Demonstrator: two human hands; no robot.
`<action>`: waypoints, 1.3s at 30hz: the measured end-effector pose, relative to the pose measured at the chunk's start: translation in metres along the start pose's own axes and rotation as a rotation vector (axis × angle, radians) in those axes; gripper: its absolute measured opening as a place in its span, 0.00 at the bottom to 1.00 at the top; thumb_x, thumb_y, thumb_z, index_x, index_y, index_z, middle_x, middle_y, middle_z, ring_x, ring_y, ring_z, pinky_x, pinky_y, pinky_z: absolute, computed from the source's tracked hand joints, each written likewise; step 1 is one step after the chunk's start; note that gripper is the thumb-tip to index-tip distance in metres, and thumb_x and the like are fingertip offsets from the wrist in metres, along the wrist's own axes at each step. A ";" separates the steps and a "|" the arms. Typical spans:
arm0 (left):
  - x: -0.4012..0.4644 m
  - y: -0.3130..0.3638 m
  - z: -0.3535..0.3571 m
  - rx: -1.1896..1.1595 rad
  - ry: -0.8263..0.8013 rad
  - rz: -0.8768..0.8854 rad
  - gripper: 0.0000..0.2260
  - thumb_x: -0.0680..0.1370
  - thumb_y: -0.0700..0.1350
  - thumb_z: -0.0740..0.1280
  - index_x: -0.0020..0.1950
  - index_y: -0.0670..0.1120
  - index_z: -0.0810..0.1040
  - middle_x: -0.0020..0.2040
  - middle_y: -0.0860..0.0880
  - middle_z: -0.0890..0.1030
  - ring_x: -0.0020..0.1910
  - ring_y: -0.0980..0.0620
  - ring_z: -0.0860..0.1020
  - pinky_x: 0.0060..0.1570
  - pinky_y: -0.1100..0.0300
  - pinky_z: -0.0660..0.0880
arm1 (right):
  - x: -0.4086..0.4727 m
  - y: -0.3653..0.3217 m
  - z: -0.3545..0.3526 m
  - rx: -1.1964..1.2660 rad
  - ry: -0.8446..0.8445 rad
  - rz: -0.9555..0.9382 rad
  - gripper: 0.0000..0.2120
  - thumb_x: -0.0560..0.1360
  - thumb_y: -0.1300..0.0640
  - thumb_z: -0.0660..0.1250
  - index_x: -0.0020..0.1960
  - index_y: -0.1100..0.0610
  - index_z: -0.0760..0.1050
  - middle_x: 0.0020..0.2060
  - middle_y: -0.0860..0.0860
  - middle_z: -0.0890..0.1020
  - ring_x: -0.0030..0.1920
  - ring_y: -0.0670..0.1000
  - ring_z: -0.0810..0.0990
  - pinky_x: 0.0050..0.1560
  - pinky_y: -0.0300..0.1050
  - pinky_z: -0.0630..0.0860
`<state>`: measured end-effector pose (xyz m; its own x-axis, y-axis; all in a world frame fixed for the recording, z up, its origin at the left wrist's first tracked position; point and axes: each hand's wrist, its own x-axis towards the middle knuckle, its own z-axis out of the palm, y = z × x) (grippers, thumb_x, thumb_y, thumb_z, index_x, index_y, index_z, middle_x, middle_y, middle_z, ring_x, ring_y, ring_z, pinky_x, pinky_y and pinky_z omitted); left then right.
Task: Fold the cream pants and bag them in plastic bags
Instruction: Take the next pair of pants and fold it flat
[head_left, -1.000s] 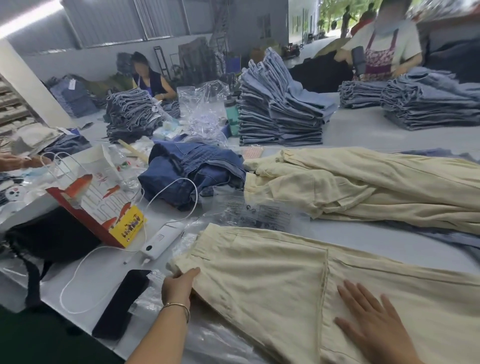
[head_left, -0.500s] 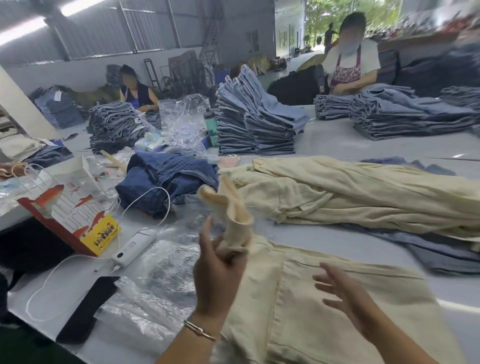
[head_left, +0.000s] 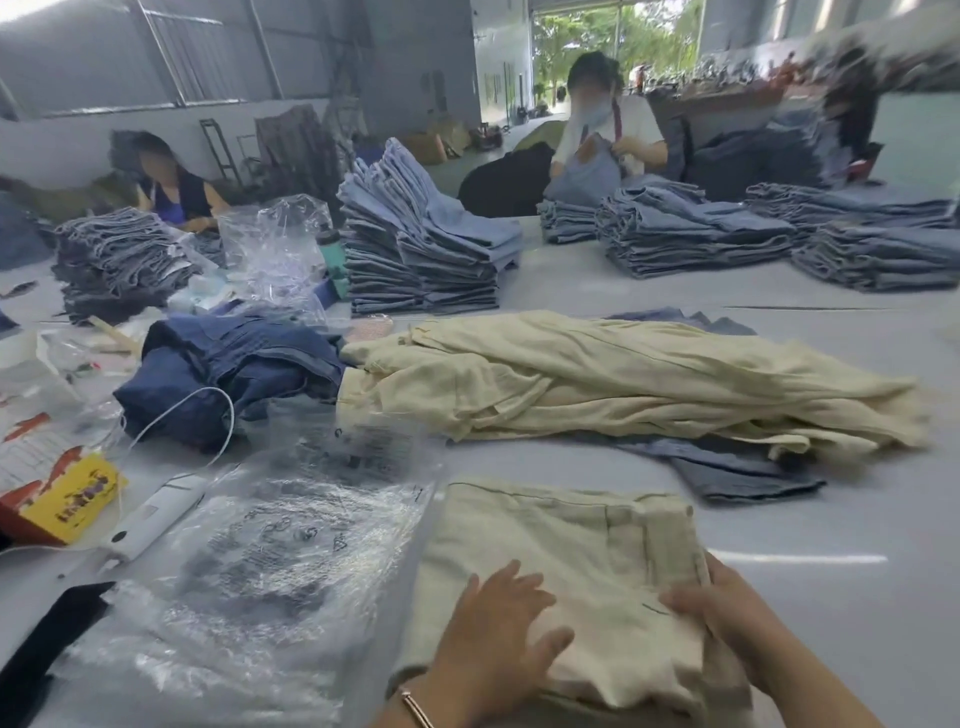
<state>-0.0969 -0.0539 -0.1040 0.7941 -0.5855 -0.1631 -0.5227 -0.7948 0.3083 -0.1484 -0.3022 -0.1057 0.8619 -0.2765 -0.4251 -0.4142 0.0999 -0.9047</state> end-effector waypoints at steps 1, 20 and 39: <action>0.002 -0.013 -0.002 0.008 0.039 -0.058 0.24 0.79 0.63 0.56 0.74 0.58 0.65 0.77 0.59 0.57 0.77 0.59 0.47 0.75 0.51 0.43 | 0.003 -0.005 -0.007 0.006 -0.007 0.008 0.21 0.68 0.77 0.64 0.57 0.59 0.77 0.44 0.59 0.85 0.44 0.62 0.83 0.45 0.51 0.77; -0.020 -0.058 0.042 0.299 0.116 -0.083 0.36 0.68 0.72 0.52 0.72 0.58 0.58 0.79 0.48 0.39 0.77 0.49 0.38 0.72 0.50 0.36 | 0.017 0.040 0.067 -1.543 0.119 -0.576 0.32 0.68 0.35 0.62 0.66 0.52 0.76 0.64 0.61 0.76 0.77 0.50 0.42 0.71 0.48 0.30; -0.111 -0.266 -0.037 -0.080 -0.113 -0.289 0.28 0.67 0.46 0.61 0.66 0.63 0.69 0.64 0.69 0.63 0.65 0.67 0.60 0.65 0.67 0.61 | 0.144 -0.048 0.105 -1.318 -0.113 -0.071 0.51 0.63 0.44 0.76 0.77 0.50 0.52 0.75 0.49 0.61 0.73 0.51 0.62 0.71 0.48 0.61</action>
<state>-0.0343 0.2286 -0.1332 0.8641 -0.3553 -0.3566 -0.2513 -0.9182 0.3061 0.0261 -0.2459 -0.1266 0.8862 -0.1558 -0.4362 -0.2844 -0.9263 -0.2470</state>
